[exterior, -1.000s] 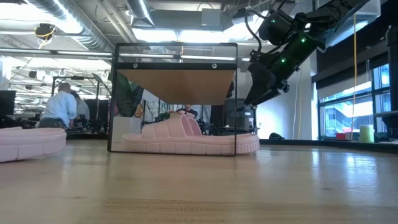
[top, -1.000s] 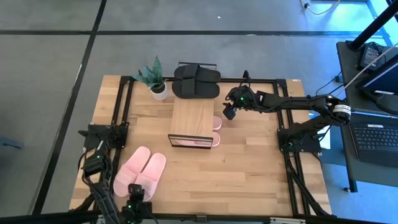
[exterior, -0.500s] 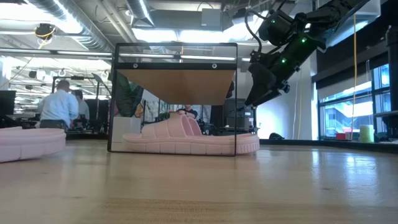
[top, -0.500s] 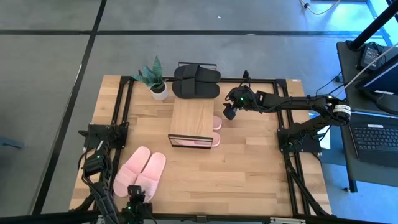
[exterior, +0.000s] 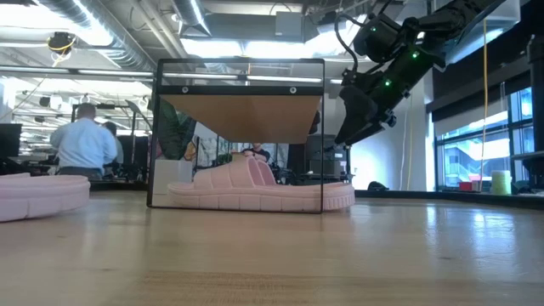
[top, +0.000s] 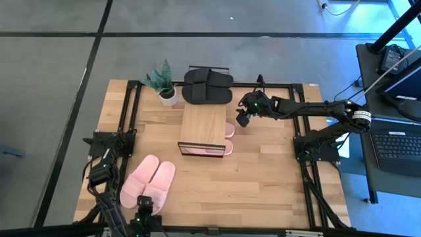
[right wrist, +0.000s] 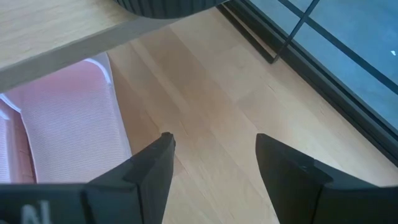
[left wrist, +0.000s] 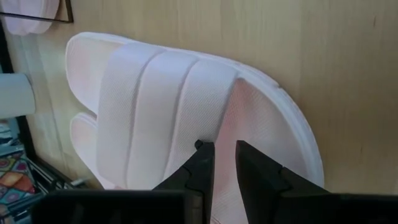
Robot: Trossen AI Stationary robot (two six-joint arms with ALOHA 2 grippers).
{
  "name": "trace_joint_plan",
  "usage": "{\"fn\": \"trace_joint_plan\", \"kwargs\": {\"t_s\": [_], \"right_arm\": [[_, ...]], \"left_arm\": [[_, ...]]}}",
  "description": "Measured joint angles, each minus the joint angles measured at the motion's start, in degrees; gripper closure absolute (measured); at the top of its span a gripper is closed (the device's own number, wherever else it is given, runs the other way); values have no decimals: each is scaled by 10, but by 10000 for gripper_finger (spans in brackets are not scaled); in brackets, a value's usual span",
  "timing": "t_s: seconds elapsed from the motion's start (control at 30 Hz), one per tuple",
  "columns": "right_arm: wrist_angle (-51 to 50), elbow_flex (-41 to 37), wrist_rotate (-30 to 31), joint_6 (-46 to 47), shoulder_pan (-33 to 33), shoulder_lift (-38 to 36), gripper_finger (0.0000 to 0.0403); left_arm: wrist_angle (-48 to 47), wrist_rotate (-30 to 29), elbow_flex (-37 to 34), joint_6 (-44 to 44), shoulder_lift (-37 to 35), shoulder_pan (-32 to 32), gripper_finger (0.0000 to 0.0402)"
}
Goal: Pick and place slides into the shelf
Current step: Put the pink slide under the shelf
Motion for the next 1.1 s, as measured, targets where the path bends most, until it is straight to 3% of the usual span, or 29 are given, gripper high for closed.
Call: {"fn": "trace_joint_plan", "kwargs": {"t_s": [0.9, 1.1], "right_arm": [[0, 0, 0, -17, 0, 0, 178], [0, 0, 0, -17, 0, 0, 178]], "left_arm": [[3, -9, 0, 11, 0, 1, 343], [0, 26, 0, -17, 0, 25, 343]]}}
